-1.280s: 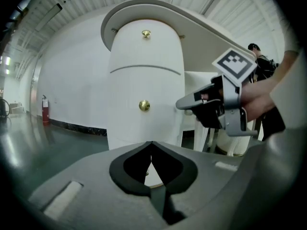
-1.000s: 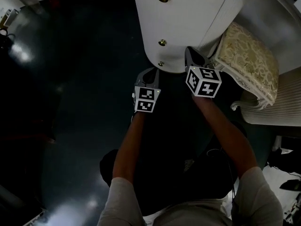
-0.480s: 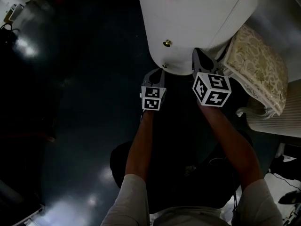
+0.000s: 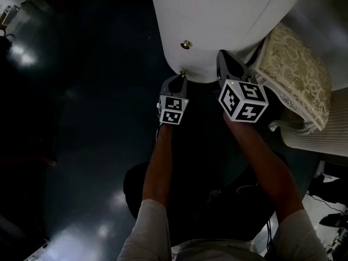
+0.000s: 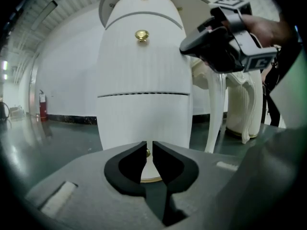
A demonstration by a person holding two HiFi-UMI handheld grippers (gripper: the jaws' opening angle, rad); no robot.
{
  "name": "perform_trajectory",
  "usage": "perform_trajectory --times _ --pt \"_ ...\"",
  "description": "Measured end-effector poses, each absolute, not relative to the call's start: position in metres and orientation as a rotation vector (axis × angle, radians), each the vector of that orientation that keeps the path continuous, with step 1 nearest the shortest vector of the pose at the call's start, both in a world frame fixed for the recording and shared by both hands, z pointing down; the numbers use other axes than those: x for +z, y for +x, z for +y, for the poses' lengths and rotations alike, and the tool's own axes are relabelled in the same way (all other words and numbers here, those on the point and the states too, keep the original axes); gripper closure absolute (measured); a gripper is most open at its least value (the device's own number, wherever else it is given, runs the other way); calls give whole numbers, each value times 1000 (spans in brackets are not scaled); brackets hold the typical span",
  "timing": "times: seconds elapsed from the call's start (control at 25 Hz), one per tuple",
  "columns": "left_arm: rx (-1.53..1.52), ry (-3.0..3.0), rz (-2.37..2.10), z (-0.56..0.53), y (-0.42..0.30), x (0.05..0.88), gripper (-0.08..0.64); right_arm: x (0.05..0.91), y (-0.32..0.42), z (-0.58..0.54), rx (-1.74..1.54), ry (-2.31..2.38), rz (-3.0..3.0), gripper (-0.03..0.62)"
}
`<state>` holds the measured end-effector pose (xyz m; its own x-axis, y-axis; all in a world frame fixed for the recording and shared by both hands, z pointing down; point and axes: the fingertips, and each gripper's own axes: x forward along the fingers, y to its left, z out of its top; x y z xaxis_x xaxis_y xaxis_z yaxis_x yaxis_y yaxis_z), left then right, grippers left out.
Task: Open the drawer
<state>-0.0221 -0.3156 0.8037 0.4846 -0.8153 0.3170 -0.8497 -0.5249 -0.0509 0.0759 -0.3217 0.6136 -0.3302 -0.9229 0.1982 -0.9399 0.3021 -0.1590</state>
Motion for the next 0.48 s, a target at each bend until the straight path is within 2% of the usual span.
perform_trajectory --times 0.12,0.4,0.48 --pt "494 2616 -1474 -318 -12 810 439 614 77 -321 405 1777 -2506 578" --pt "325 2529 -1538 -330 -8 815 416 614 77 -321 437 1771 -2508 578" --pt "306 2524 -1580 -334 -13 814 450 614 77 -322 476 1796 -2514 578"
